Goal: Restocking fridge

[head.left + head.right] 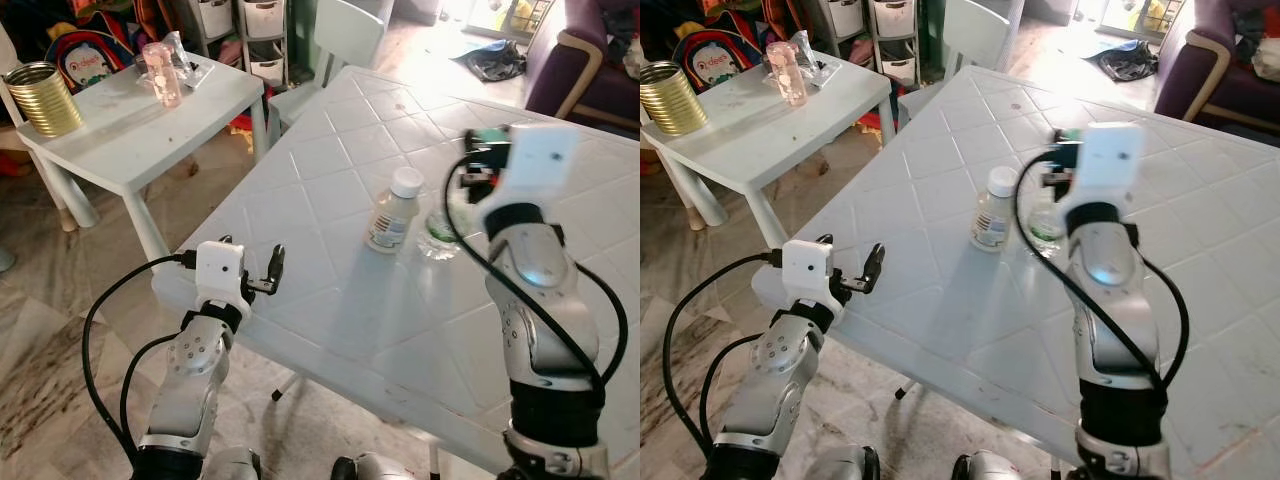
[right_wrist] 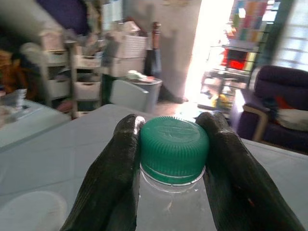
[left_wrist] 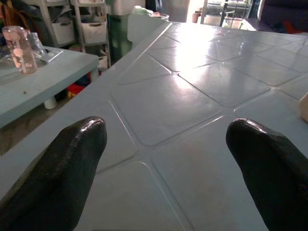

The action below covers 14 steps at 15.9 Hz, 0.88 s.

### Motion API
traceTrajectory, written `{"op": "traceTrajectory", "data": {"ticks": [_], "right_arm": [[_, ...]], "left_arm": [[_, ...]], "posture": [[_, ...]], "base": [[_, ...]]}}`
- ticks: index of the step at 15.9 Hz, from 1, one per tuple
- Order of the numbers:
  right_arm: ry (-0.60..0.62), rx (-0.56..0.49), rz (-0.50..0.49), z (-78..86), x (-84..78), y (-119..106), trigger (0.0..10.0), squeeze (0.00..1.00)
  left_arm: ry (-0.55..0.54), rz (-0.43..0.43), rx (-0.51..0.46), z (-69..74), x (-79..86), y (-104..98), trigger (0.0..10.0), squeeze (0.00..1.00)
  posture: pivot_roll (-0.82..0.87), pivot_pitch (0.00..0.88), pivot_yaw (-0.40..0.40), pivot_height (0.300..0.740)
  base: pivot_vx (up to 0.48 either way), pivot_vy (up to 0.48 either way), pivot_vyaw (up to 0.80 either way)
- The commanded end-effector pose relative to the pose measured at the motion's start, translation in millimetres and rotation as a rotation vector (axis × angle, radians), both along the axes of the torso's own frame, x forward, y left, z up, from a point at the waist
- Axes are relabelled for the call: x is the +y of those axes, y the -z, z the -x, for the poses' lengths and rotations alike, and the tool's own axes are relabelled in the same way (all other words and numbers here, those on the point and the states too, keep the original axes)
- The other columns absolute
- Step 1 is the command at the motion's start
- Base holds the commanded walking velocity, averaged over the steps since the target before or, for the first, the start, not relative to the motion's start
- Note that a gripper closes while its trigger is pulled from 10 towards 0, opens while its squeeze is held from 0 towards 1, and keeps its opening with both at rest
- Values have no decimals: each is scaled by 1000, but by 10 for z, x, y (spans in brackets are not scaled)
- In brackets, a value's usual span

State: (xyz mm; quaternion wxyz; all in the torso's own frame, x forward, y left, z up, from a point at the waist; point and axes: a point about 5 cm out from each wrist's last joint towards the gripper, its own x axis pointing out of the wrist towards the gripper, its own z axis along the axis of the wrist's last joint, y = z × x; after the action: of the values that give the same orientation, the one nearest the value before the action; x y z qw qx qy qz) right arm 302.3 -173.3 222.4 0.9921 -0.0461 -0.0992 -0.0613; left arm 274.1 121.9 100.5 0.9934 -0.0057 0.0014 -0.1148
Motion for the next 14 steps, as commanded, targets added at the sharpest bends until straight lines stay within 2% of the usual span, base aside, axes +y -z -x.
{"op": "traceTrajectory", "data": {"ticks": [1, 4, 8, 11, 14], "right_arm": [[109, 143, 17, 24, -174, 323, 10000, 0], [96, 56, 91, 64, -117, 229, 10000, 0], [53, 35, 88, 49, -39, 207, 10000, 0], [60, 48, 63, 74, -88, 266, 10000, 0], [38, 49, 44, 61, -50, 277, 10000, 0]], "left_arm": [[-1, -7, 18, -6, -3, 22, 10000, 0], [-5, -14, 25, -9, 7, 29, 10000, 0], [-6, -17, 19, -22, 7, 21, 10000, 0], [-8, -15, 22, -32, 10, 22, 10000, 0], [-7, -16, 21, -41, 7, 18, 10000, 0]], "posture": [[36, 97, -32, 740], [32, 93, -31, 740], [32, 92, -34, 740], [29, 97, -31, 740], [29, 99, -29, 740]], "base": [[0, 0, 0], [-82, 0, 0], [-265, 0, 0], [-300, 0, 0], [-311, 0, 0]]}}
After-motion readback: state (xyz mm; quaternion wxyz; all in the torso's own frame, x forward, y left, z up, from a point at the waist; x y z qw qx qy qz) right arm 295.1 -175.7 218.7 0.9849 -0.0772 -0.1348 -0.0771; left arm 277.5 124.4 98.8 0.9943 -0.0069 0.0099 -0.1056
